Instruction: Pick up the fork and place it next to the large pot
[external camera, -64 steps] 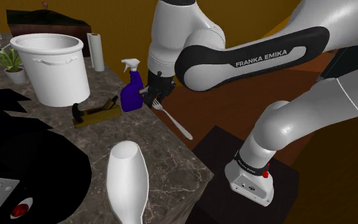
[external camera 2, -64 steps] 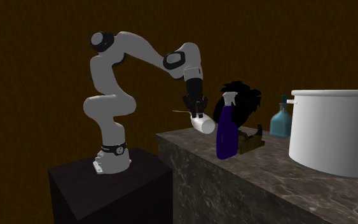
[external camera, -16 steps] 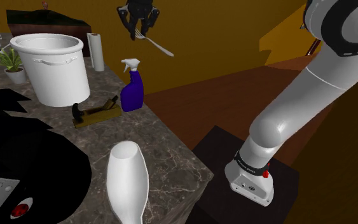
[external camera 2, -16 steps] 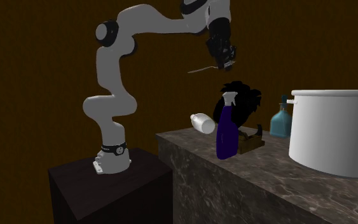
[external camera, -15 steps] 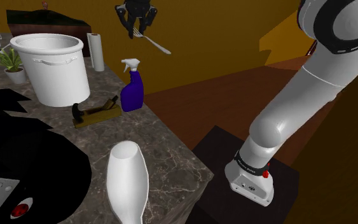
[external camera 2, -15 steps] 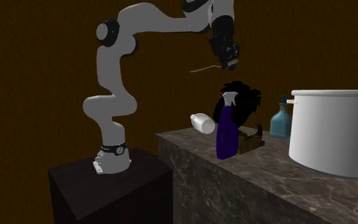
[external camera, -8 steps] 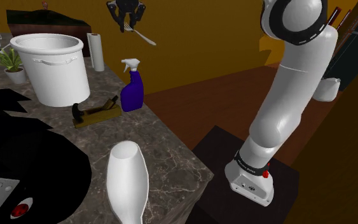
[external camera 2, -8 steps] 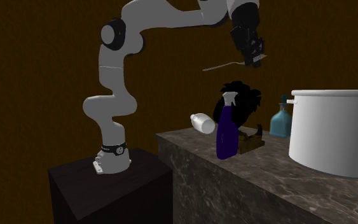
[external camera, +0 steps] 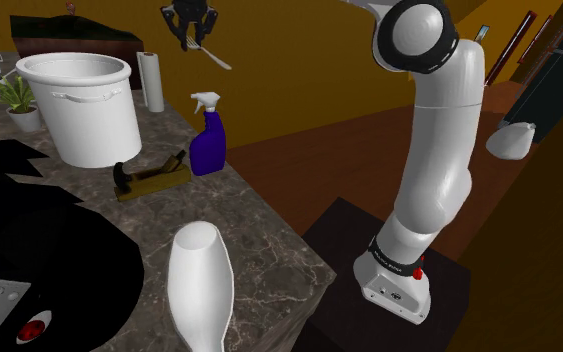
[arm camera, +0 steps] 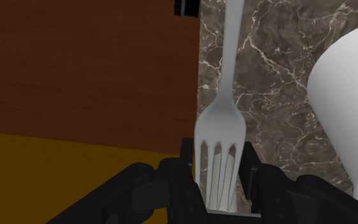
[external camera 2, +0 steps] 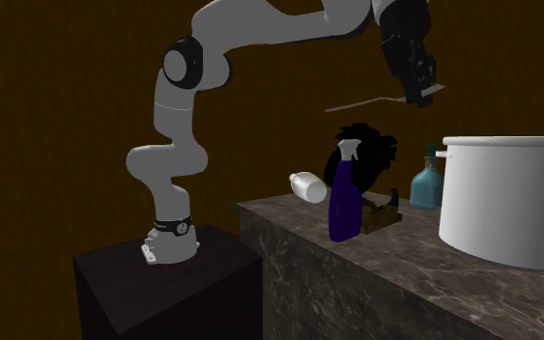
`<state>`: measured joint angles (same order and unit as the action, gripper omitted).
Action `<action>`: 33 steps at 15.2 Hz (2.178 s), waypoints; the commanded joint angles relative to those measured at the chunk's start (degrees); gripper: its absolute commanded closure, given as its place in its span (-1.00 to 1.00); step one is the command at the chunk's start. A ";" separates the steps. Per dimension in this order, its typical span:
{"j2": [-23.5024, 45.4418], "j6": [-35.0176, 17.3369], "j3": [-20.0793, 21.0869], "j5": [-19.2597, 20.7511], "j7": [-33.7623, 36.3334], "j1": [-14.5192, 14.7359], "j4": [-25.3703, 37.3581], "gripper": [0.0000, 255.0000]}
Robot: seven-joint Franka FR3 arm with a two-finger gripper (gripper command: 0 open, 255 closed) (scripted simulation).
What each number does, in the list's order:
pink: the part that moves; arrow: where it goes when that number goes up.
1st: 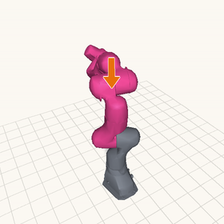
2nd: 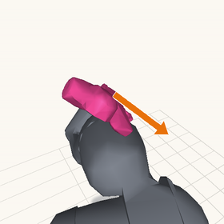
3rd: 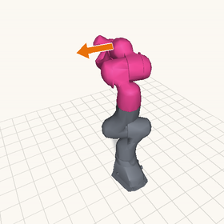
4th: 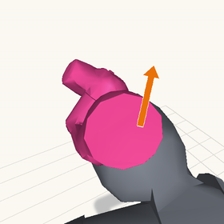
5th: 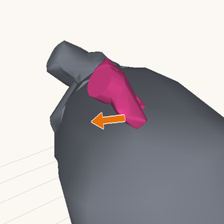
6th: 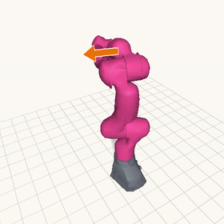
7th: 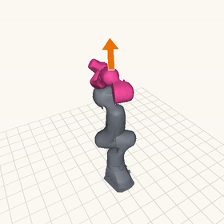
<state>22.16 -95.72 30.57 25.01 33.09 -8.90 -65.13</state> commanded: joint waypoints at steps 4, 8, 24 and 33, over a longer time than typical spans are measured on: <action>-1.88 -4.91 0.06 -0.84 0.84 -1.71 -6.70 1.00; -2.77 -8.36 0.03 -1.12 1.55 -2.58 -11.05 1.00; -3.34 -20.40 -0.59 -0.09 4.81 -4.23 -24.05 1.00; -2.04 -26.31 -1.29 1.72 7.10 -4.33 -29.12 1.00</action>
<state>19.93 -121.32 29.37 26.49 39.89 -13.24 -93.64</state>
